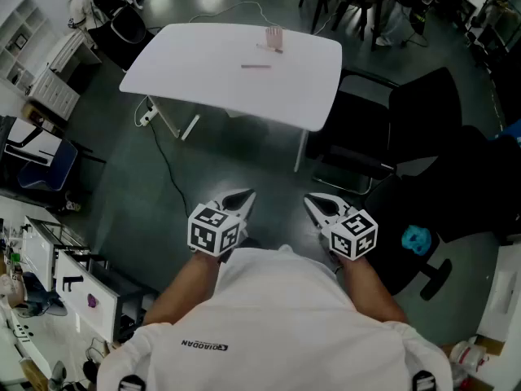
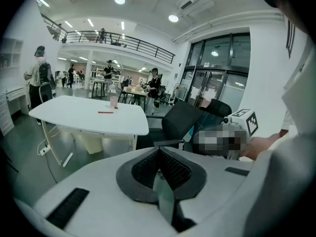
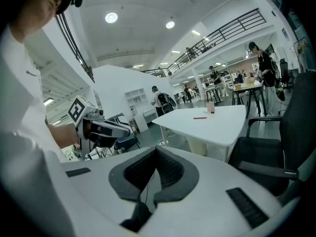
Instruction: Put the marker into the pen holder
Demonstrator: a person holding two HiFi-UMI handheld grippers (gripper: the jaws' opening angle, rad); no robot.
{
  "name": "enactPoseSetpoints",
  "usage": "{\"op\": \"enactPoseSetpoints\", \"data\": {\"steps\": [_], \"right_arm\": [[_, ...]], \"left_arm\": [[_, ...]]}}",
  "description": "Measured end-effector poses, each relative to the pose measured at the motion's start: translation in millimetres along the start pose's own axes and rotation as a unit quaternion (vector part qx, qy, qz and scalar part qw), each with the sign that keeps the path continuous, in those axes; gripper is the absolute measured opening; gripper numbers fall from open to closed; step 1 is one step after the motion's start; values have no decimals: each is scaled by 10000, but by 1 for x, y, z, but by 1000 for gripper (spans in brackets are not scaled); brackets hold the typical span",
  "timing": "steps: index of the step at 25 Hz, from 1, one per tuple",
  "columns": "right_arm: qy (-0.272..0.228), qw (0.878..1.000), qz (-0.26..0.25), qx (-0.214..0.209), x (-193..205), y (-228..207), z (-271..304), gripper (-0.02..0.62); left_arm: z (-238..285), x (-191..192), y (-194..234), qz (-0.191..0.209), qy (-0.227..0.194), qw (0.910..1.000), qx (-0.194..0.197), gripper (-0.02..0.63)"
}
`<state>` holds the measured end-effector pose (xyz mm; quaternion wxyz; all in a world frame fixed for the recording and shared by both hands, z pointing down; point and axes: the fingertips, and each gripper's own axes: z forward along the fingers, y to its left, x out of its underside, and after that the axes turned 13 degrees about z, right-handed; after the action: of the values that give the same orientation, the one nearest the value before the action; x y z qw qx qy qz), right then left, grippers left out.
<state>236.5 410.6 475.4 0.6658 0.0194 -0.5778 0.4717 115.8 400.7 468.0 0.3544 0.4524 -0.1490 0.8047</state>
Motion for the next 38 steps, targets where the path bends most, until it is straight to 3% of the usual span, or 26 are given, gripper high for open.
{"op": "enactPoseSetpoints", "data": {"steps": [11,21,29,38], "right_arm": [[91,9996,-271,25,-4,1,-1,17],[54,9998,-98,174,-7,-3,7,18],[59,9999,-100,96,-28,-1,50,18],[207,9995,-82,243,-56,5,116,18]], "left_arm": [[2,-8,0,91,-30,9999,34,28],[3,-13,7,113,-84,9999,98,28],[0,-10,49,26,-103,9999,-16,28],[-1,-25,122,-41,-200,9997,106,28]]}}
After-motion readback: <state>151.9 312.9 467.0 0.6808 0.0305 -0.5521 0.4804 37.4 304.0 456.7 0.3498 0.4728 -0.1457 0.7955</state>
